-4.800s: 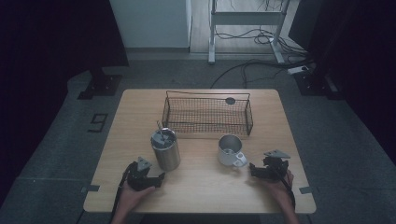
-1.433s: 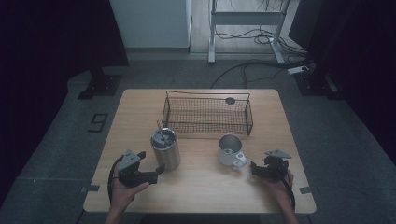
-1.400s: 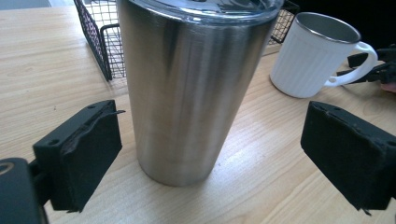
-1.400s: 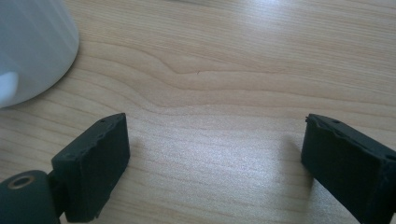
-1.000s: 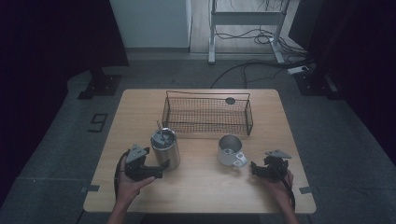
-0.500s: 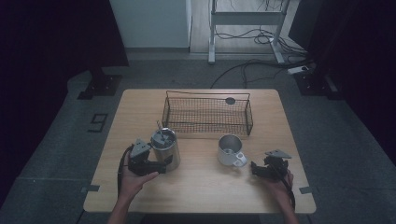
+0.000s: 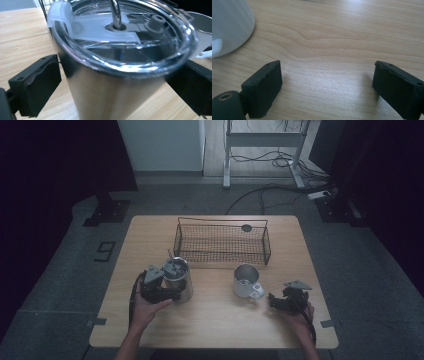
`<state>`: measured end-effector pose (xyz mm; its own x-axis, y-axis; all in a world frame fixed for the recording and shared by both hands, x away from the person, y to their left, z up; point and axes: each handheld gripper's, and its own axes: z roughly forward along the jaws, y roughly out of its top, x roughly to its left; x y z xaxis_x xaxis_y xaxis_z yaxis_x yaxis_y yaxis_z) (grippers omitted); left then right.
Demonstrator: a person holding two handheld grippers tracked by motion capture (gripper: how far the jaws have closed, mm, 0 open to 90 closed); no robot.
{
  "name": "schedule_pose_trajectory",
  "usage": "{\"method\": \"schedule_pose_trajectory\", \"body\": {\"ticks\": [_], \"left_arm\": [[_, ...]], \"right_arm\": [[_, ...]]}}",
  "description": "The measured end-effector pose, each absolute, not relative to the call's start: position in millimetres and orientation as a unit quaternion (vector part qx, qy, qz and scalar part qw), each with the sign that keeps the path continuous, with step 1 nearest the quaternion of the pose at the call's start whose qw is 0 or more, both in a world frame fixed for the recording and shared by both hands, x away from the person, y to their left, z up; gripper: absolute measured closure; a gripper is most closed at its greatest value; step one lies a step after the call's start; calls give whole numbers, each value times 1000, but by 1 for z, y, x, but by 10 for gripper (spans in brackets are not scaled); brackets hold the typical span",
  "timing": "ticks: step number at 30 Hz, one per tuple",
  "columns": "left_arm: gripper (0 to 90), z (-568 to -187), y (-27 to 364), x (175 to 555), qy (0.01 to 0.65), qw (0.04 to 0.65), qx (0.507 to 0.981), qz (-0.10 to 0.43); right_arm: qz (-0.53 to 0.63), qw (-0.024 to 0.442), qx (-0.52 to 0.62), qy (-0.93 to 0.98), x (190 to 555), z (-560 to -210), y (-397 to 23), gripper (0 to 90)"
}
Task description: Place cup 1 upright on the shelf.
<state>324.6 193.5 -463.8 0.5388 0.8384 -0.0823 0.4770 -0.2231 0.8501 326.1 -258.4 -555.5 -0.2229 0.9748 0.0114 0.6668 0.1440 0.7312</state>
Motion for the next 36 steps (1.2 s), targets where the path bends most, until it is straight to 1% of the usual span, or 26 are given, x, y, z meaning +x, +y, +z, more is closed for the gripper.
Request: {"method": "schedule_pose_trajectory", "body": {"ticks": [9,18,26,36], "left_arm": [[2,-466,188,332,431,448,756,203],[2,-475,178,344,441,445,751,208],[25,-476,177,343,432,449,750,219],[31,-475,177,342,437,444,750,222]], "right_arm": [[315,244,573,716,326,-555,-258,87],[315,245,573,716,326,-555,-258,87],[315,244,573,716,326,-555,-258,88],[315,245,574,715,326,-555,-258,89]]}}
